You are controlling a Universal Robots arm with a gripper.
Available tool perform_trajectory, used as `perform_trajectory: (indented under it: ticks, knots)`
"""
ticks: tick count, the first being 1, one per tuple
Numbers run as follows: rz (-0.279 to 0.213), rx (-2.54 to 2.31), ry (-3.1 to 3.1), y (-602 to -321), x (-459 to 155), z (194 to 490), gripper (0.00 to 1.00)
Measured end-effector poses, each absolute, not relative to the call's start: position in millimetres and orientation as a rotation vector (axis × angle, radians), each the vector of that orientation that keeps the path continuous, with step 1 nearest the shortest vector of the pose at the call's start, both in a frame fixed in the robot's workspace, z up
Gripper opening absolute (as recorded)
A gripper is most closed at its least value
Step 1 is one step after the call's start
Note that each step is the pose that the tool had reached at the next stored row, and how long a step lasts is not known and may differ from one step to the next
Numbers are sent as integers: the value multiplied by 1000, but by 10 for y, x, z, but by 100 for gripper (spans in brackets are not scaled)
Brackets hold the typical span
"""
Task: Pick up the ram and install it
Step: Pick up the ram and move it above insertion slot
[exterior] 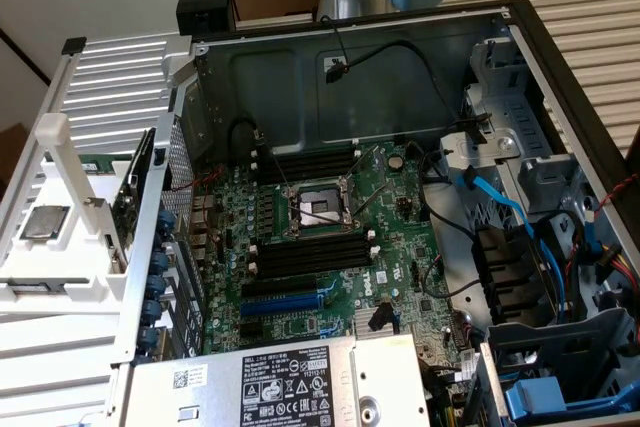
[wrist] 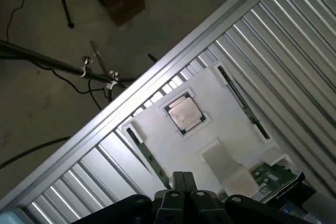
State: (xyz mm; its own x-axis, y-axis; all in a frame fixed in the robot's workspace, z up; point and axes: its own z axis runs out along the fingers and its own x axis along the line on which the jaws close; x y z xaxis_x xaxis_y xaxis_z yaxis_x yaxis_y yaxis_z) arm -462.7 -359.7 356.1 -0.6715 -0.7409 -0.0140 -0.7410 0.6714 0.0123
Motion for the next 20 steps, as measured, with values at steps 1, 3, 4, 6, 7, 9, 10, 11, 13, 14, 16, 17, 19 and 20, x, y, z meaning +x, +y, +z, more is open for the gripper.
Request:
perform_trajectory:
  ticks: [1, 3, 4, 6, 7, 9, 10, 11, 13, 14, 16, 17, 19, 20]
  knots:
    - [26, -1270, 2865, -3596, -4627, 3561, 10]
    - [27, -1270, 2865, -3596, -4628, 3561, 10]
    - [27, -1270, 2865, -3596, -4628, 3561, 10]
    - [27, -1301, 2851, -3595, -4628, 3562, 10]
    - [27, -1327, 2839, -3595, -4628, 3562, 10]
    - [27, -1377, 2816, -3595, -4628, 3562, 10]
    - [27, -1404, 2803, -3595, -4628, 3562, 10]
    - [27, -1429, 2790, -3595, -4628, 3561, 10]
    - [27, -1482, 2763, -3595, -4628, 3560, 10]
    - [27, -1506, 2750, -3595, -4628, 3559, 10]
    - [28, -1556, 2722, -3595, -4628, 3556, 10]
    - [28, -1582, 2708, -3595, -4628, 3553, 10]
    - [28, -1657, 2663, -3595, -4628, 3545, 10]
    - [28, -1679, 2649, -3595, -4629, 3542, 10]
